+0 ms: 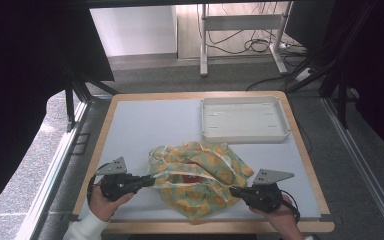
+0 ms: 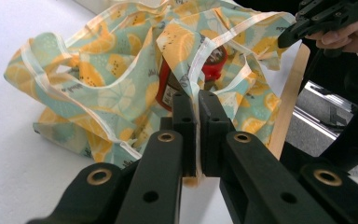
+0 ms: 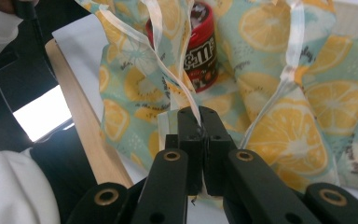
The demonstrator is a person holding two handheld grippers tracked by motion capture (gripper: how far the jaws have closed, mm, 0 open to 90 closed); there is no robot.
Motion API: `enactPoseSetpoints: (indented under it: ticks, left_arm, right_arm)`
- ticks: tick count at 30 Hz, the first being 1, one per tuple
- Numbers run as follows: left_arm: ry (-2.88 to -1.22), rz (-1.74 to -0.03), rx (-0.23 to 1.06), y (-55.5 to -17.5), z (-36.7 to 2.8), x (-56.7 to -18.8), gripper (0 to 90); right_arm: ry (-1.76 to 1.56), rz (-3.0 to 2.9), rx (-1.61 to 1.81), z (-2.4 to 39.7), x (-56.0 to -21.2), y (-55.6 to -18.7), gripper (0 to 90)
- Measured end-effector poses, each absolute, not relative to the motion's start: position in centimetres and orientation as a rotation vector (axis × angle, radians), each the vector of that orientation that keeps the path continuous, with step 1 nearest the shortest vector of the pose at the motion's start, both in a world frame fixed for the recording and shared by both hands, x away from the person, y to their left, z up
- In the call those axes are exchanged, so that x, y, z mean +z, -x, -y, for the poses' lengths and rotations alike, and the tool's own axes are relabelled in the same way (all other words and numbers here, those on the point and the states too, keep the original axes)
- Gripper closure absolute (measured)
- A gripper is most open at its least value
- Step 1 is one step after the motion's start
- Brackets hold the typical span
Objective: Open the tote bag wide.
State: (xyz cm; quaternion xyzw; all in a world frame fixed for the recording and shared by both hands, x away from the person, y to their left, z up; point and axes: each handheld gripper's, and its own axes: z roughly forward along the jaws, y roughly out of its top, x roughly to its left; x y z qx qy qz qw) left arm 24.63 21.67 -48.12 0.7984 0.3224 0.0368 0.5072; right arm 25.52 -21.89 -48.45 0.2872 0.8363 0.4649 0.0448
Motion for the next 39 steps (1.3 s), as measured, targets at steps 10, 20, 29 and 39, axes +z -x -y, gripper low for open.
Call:
enactPoseSetpoints:
  ticks: [10, 20, 29, 39]
  left_arm:
    - [-1.966, -0.798, 0.081, -24.2, -21.9, -49.4, 87.3]
    - [-2.033, -0.824, 0.07, -24.4, -21.7, -50.5, 87.3]
    - [-2.101, -0.85, 0.047, -24.9, -21.4, -51.7, 87.1]
    - [-2.161, -0.886, 0.028, -25.4, -21.1, -52.7, 87.2]
  right_arm:
    - [-0.892, -2.636, 1.35, 22.1, -49.8, -25.0, 87.7]
    - [-0.917, -2.681, 1.259, 22.0, -50.6, -25.2, 87.7]
    - [-0.92, -2.71, 1.162, 21.8, -51.2, -25.4, 87.8]
    - [-0.93, -2.723, 1.122, 21.6, -51.5, -25.7, 87.8]
